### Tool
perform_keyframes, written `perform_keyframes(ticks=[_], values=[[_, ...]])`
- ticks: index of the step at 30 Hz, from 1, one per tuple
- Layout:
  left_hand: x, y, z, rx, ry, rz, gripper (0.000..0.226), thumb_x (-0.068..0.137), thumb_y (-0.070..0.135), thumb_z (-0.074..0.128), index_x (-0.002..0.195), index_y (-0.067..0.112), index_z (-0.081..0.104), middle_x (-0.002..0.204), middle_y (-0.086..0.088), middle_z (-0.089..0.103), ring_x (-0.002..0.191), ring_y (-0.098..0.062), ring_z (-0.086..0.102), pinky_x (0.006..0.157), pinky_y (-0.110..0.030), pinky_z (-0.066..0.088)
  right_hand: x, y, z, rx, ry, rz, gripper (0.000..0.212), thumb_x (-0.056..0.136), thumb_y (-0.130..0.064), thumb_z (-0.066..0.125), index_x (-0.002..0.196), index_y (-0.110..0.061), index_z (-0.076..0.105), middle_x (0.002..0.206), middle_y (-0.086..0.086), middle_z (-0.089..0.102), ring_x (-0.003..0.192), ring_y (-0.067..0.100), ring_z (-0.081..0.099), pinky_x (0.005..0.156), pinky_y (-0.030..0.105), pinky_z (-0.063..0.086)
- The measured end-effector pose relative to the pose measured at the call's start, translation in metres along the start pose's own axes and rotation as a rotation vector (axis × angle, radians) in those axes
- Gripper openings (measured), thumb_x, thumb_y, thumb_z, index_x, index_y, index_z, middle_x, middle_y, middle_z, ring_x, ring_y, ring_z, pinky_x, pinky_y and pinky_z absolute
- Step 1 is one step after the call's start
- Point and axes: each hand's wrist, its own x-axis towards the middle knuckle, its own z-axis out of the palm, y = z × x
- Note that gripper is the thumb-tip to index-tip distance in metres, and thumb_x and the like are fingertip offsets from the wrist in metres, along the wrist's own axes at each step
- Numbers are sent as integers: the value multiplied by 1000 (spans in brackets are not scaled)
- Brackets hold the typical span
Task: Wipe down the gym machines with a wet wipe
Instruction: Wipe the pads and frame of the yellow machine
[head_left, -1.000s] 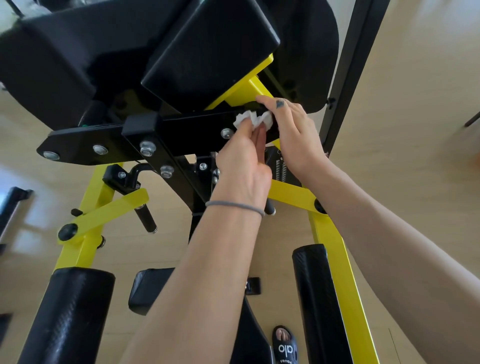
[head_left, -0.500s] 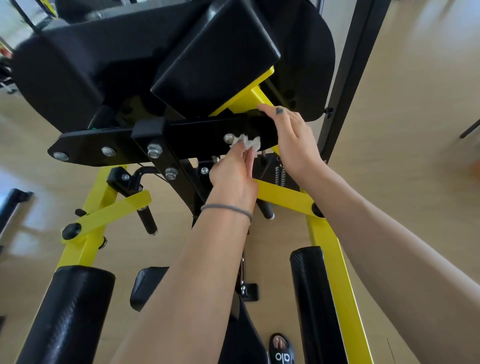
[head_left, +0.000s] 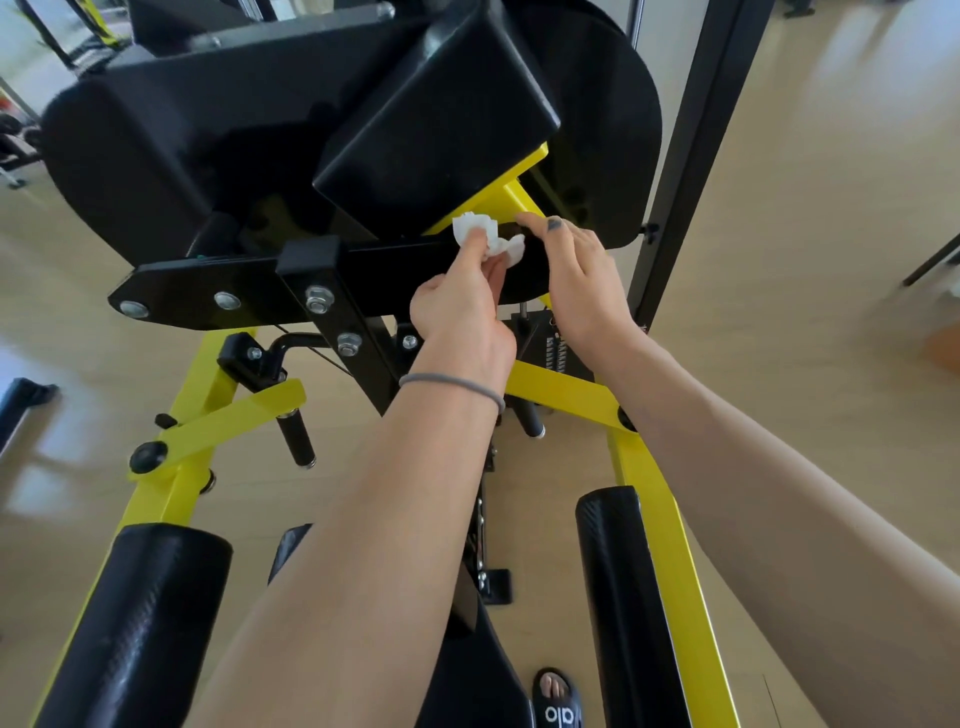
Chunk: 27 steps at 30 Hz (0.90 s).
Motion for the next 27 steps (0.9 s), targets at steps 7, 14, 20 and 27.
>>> perform_keyframes(ticks=[7,14,20,27], values=[[3,37,-20,-77,126,7,25,92,13,72,113,1,66,103,-12,73,77,-11,74,68,-20,58,-4,-12,0,-26,18,57,48,112,-33,21,143,-27,58,125,-18,44,136,8,39,99,18,26],[-16,71,-9,168,-50,248,21,91,16,71,107,4,65,102,-8,73,85,-12,74,72,-21,59,-2,-45,10,87,333,3,38,109,-30,31,120,-17,65,105,2,67,99,7,60,96,35,48],[24,142,-10,718,-27,931,8,89,25,66,91,19,63,90,8,66,87,-10,66,82,-30,56,34,-91,12,-34,405,-166,49,110,-36,26,155,-19,38,155,-4,41,134,-11,35,102,-1,19],[77,161,-1,1329,-243,1124,26,96,10,51,102,18,76,103,4,72,95,-12,65,81,-19,49,51,-97,42,-53,406,-148,53,110,-38,20,158,-21,33,161,-7,37,150,5,25,126,33,17]])
